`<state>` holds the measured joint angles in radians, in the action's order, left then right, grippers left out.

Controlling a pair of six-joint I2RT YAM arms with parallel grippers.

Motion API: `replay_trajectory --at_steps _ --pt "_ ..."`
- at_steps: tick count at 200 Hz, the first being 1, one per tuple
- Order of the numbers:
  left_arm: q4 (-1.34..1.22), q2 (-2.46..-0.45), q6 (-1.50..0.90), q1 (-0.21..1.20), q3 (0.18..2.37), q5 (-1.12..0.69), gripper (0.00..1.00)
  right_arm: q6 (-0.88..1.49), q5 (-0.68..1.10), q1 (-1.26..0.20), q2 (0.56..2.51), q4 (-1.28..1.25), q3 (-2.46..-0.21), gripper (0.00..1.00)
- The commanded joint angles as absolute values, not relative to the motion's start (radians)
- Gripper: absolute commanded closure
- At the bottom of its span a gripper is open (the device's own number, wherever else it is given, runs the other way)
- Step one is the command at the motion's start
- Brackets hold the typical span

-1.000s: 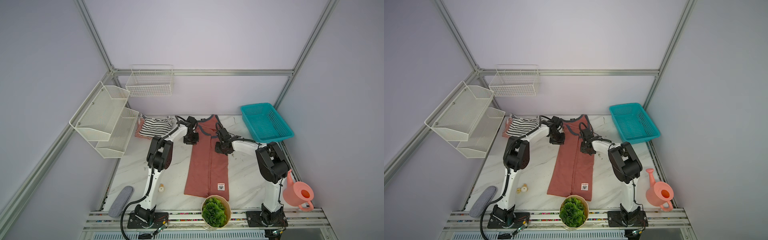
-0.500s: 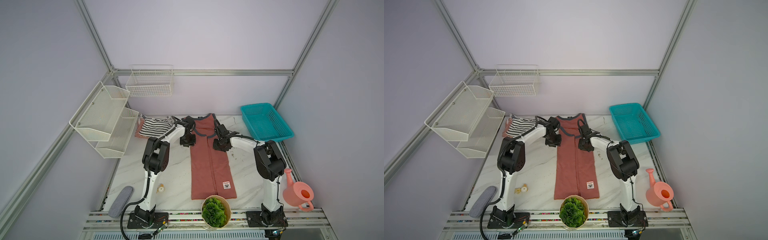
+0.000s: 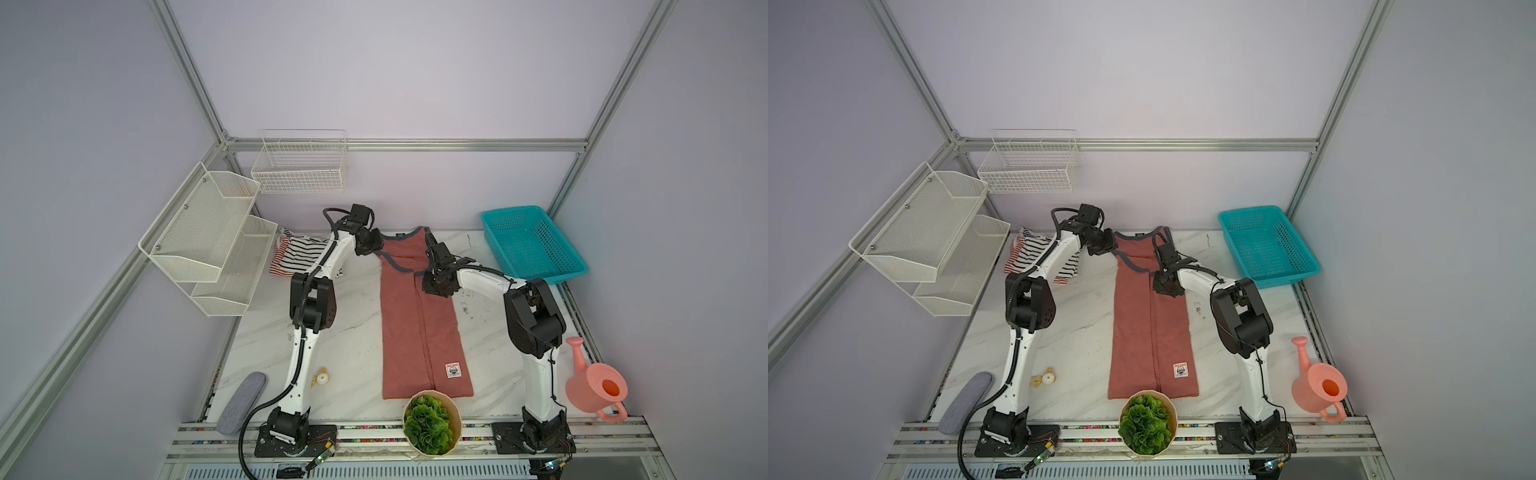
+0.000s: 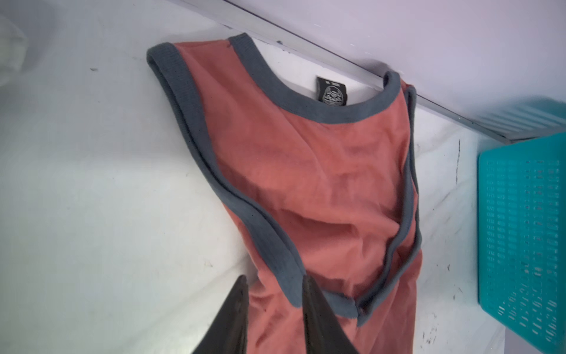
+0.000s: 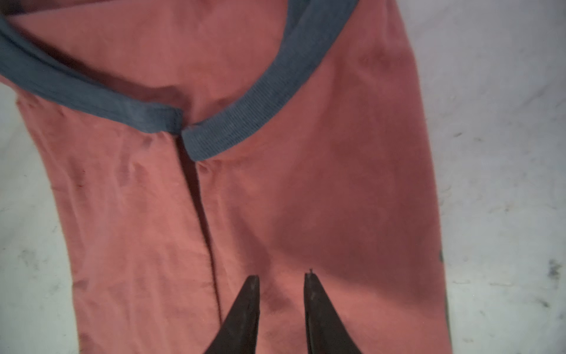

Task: Fold and stack tank tops
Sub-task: Smooth out the tank top at the center of the table.

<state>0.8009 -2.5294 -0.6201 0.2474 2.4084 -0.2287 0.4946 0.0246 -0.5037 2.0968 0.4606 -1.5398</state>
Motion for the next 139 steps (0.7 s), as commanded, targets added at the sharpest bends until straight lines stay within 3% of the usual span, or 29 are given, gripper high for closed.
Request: replay_trajectory --at_steps 1,139 --pt "0.667 -2.529 -0.689 0.258 2.419 -0.29 0.69 0.485 0.029 -0.499 2.106 0.49 -1.532 0.71" --pt "0.345 -2.755 -0.875 0.211 2.505 -0.345 0.71 0.505 0.039 -0.499 2.058 0.506 -1.443 0.71"
